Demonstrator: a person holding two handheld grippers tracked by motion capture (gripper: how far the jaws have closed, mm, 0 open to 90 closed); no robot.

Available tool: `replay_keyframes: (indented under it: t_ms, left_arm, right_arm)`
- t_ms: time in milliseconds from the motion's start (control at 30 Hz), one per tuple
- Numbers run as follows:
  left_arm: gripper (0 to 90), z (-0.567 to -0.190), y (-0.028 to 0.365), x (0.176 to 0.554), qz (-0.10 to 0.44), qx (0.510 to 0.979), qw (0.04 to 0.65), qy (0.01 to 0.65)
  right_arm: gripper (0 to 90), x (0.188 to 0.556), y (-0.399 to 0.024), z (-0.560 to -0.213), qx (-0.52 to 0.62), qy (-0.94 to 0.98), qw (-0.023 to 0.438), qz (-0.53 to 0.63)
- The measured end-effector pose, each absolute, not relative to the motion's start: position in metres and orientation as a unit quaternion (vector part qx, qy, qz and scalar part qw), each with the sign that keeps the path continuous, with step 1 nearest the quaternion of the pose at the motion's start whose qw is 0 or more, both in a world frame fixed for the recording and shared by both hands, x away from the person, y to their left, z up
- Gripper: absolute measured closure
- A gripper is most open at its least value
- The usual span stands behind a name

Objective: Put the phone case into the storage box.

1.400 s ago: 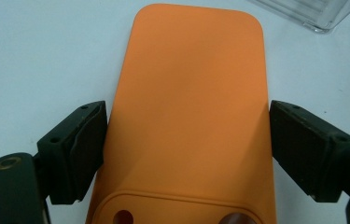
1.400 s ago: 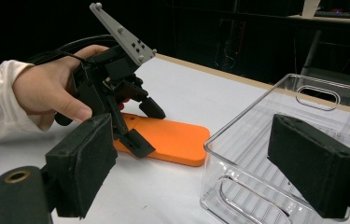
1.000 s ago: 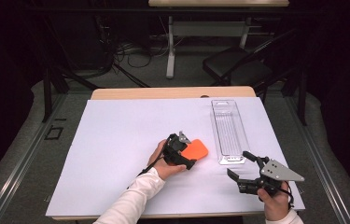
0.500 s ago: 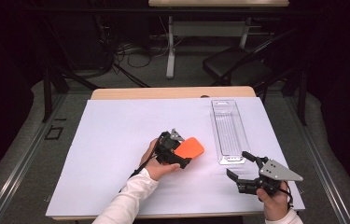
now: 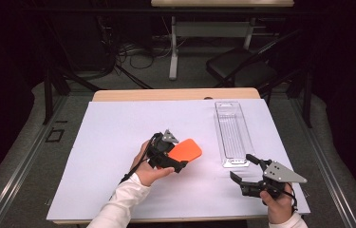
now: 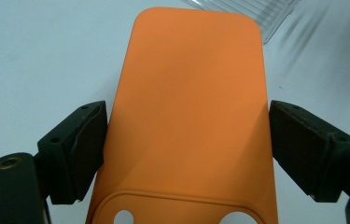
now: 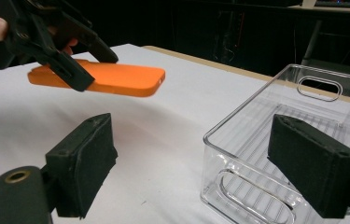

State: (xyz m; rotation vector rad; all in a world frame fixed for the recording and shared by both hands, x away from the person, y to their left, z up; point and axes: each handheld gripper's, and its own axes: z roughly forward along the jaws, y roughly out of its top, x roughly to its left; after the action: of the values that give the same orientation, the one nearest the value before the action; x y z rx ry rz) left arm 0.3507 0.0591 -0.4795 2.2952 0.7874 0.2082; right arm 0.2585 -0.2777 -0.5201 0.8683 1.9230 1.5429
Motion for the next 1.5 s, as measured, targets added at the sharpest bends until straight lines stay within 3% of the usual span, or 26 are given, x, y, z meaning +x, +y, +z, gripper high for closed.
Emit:
replay_keyframes:
  t_ms: [1100,1233,1500]
  left_arm:
    - [14.9,-0.448,0.082,0.326,0.091,0.887,0.345,0.294]
    - [14.9,-0.446,0.083,0.326,0.093,0.885,0.344,0.301]
    - [15.0,-0.441,0.086,0.325,0.089,0.883,0.344,0.305]
  right_arm:
    - [14.2,0.258,-0.269,-0.514,0.292,0.731,0.283,0.549]
    - [14.2,0.258,-0.263,-0.508,0.271,0.751,0.254,0.545]
    - [14.2,0.26,-0.244,-0.493,0.255,0.77,0.241,0.533]
